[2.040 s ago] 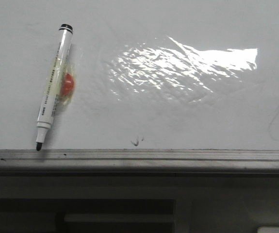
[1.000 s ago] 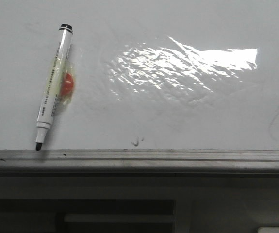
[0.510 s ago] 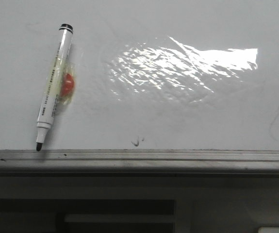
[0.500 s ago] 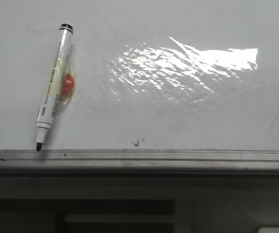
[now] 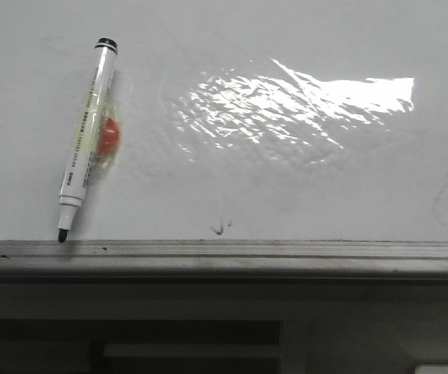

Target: Write number 9 on whiteboard

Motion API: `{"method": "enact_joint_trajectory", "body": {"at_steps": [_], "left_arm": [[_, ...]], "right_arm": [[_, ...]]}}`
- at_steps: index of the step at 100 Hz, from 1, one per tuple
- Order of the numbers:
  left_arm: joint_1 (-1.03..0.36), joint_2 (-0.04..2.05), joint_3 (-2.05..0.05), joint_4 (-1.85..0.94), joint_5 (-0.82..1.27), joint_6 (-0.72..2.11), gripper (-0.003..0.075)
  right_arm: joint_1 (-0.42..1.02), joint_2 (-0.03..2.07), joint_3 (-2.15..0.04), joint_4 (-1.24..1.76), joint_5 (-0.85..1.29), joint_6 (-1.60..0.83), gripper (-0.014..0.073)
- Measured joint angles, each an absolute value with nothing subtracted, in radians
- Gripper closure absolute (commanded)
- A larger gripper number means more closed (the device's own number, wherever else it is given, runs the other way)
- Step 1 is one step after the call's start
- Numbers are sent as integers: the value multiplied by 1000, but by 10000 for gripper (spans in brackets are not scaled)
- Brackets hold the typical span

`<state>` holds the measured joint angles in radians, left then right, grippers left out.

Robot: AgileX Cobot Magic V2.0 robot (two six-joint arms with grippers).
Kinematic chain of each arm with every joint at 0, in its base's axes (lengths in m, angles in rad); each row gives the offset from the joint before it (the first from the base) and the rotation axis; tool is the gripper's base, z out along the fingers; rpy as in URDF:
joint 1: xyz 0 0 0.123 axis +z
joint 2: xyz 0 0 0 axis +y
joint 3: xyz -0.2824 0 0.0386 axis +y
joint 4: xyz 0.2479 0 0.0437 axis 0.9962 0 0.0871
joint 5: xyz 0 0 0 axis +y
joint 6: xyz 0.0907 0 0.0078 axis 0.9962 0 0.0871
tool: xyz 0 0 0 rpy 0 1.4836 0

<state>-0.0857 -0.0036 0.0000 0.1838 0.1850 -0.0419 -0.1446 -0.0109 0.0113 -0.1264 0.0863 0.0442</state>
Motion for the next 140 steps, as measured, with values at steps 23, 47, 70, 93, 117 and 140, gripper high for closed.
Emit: {"method": "enact_joint_trajectory", "body": {"at_steps": [23, 47, 70, 93, 117, 140], "left_arm": [[-86, -4, -1, 62, 147, -42, 741], [-86, 77, -119, 53, 226, -42, 741], [-86, 228, -256, 41, 244, -42, 740], [-86, 306, -275, 41, 250, -40, 383], [-86, 332, -263, 16, 126, -39, 188], [-193, 378, -263, 10, -23, -38, 206]], "right_arm": [[-140, -11, 11, -122, 30, 62, 655], [-106, 20, -53, -84, 142, 70, 655], [-54, 192, -209, 23, 383, 73, 655], [-52, 300, -251, 31, 417, 74, 655], [-52, 302, -251, 33, 417, 74, 655], [-52, 302, -251, 33, 417, 74, 655]]}}
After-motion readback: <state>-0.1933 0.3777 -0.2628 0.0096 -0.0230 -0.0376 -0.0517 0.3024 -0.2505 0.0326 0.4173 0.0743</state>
